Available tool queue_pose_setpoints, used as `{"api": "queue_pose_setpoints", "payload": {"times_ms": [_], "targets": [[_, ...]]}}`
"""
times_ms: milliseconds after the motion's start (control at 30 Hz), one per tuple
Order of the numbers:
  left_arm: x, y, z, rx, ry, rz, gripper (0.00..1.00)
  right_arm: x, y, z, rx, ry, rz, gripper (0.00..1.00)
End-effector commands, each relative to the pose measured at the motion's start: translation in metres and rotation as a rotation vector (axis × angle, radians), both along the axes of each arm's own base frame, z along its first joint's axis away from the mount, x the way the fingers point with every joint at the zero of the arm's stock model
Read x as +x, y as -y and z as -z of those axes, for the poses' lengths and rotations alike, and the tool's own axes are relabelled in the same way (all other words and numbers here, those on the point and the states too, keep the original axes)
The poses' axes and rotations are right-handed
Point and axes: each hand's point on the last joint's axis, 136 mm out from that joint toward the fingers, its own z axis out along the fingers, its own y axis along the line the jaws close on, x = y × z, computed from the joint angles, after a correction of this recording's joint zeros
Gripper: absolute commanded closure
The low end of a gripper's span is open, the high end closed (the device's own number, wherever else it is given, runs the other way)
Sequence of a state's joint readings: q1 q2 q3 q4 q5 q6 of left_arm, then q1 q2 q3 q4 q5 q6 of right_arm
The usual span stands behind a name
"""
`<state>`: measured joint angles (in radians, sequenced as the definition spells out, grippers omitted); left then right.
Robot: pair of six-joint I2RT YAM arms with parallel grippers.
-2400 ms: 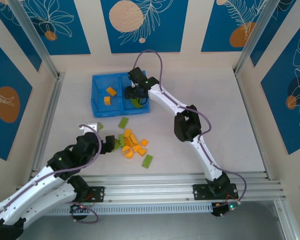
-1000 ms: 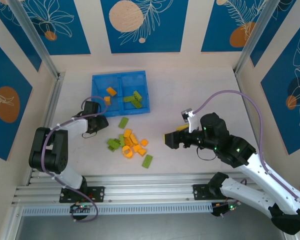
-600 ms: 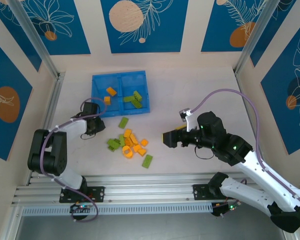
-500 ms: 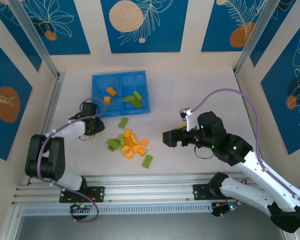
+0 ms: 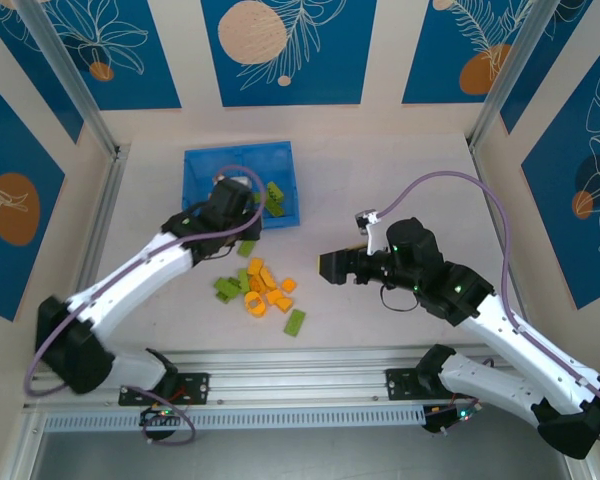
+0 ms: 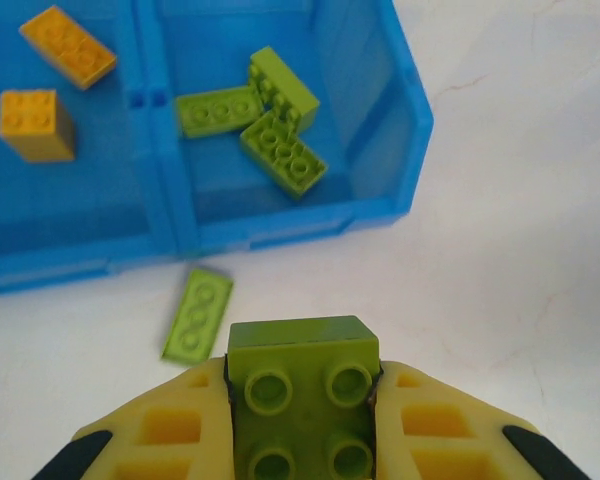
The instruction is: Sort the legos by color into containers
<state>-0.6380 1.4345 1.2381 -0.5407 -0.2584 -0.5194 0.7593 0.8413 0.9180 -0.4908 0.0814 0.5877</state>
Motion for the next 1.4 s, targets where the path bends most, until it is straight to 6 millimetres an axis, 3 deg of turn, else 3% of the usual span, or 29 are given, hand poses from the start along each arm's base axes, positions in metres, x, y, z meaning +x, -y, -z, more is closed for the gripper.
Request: {"api": "queue_pose_setpoints", "payload": {"times_ms": [0, 167, 367, 433, 500, 633, 833, 1000, 1100, 1167, 1267, 1367], "targets": [[0.038, -0.001, 0.018, 0.186, 0.014, -0.021, 0.83, -0.002, 0.008, 0.003, -0.014, -0.020, 0.038, 0.07], [0.115, 0.012, 0.041, 0.231, -0.029, -0.036, 0.83, -0.014, 0.023, 0.007, -0.027, -0.040, 0.064, 0.07], [0.176, 0.016, 0.080, 0.232, -0.106, -0.066, 0.80, -0.025, 0.044, 0.008, -0.046, -0.027, 0.101, 0.07], [0.186, 0.014, 0.085, 0.220, -0.116, -0.078, 0.75, -0.028, 0.048, 0.005, -0.044, -0.020, 0.105, 0.07], [0.191, 0.016, 0.082, 0.209, -0.108, -0.074, 0.61, -0.029, 0.051, 0.004, -0.046, -0.013, 0.106, 0.07], [0.189, 0.026, 0.057, 0.155, -0.076, -0.046, 0.47, -0.029, 0.052, 0.004, -0.047, -0.010, 0.111, 0.07], [0.153, 0.038, -0.001, 0.097, -0.008, 0.024, 0.46, -0.026, 0.044, 0.004, -0.022, -0.014, 0.101, 0.07], [0.080, 0.045, -0.040, 0.039, 0.061, 0.096, 0.48, -0.020, 0.037, 0.014, -0.032, -0.029, 0.094, 0.07], [0.027, 0.041, -0.029, 0.035, 0.052, 0.123, 0.49, -0.015, 0.028, 0.021, -0.033, -0.034, 0.077, 0.07], [-0.008, 0.041, -0.009, 0.047, 0.026, 0.162, 0.50, -0.010, 0.022, 0.025, -0.041, -0.037, 0.066, 0.07], [-0.046, 0.037, 0.028, 0.058, -0.071, 0.167, 0.50, -0.003, 0.014, 0.029, -0.064, -0.042, 0.053, 0.07], [-0.070, 0.037, 0.062, 0.049, -0.140, 0.143, 0.50, 0.003, 0.007, 0.032, -0.081, -0.047, 0.043, 0.07]]}}
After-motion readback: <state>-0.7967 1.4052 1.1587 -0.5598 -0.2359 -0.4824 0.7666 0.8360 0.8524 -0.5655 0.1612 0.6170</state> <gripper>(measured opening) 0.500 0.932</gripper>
